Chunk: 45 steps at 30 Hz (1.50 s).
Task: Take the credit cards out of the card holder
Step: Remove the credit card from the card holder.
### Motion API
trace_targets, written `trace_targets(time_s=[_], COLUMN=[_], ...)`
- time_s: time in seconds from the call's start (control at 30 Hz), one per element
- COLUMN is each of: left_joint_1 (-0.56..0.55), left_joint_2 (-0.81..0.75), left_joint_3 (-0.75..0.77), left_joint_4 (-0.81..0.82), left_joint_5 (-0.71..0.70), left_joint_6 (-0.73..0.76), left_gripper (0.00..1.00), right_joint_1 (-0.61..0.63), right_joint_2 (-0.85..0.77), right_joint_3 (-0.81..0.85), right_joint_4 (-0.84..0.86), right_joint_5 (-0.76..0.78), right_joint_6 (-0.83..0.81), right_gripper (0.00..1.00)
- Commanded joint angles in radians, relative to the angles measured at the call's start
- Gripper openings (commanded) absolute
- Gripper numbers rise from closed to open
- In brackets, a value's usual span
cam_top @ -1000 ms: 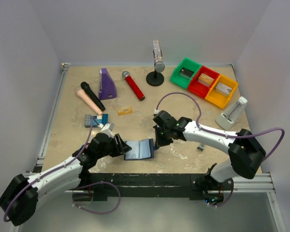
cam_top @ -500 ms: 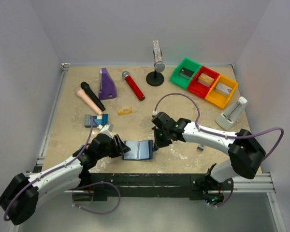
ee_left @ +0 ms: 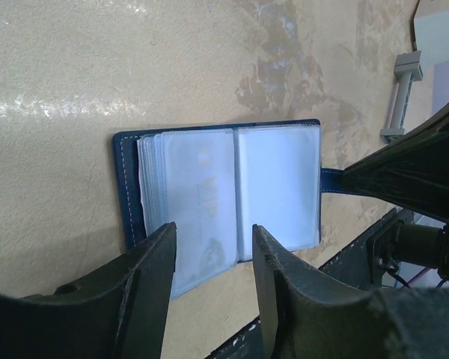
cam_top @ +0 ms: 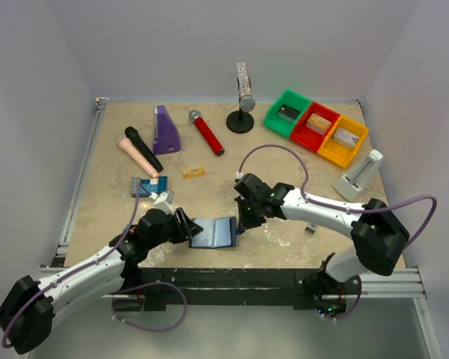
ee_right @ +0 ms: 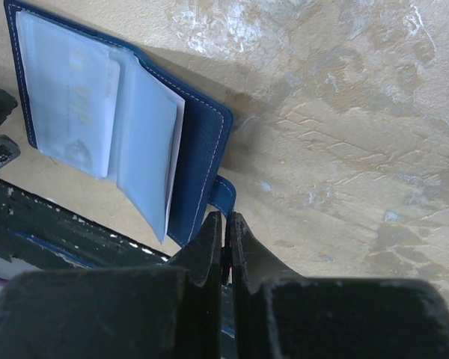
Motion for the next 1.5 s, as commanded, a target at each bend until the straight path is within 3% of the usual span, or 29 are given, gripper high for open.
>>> trace_targets(time_s=[0.0,0.77,1.47], left_joint_1=[-0.007,-0.046,-0.055], left_joint_2=[0.043,0.223,0.236], left_joint_3=[-0.003,-0.006,0.080], left_joint_4=[0.051,0.250,0.256], left_joint_5=[0.015,0.100,0.124], left_joint_6=[-0.012,-0.027,0.002], left_gripper=[0.49,0.45,0.45], right_joint_1=[0.005,0.010,0.008], right_joint_2=[-0.001,0.040,0.054], right_joint_3=[0.000,0.003,-0.028], right_joint_4=[0.029,0.047,0.070], right_joint_5=[0.003,-0.023,-0.042], right_joint_6=[0.012,0.012,0.017], right_gripper=[0.00,0.00,0.00])
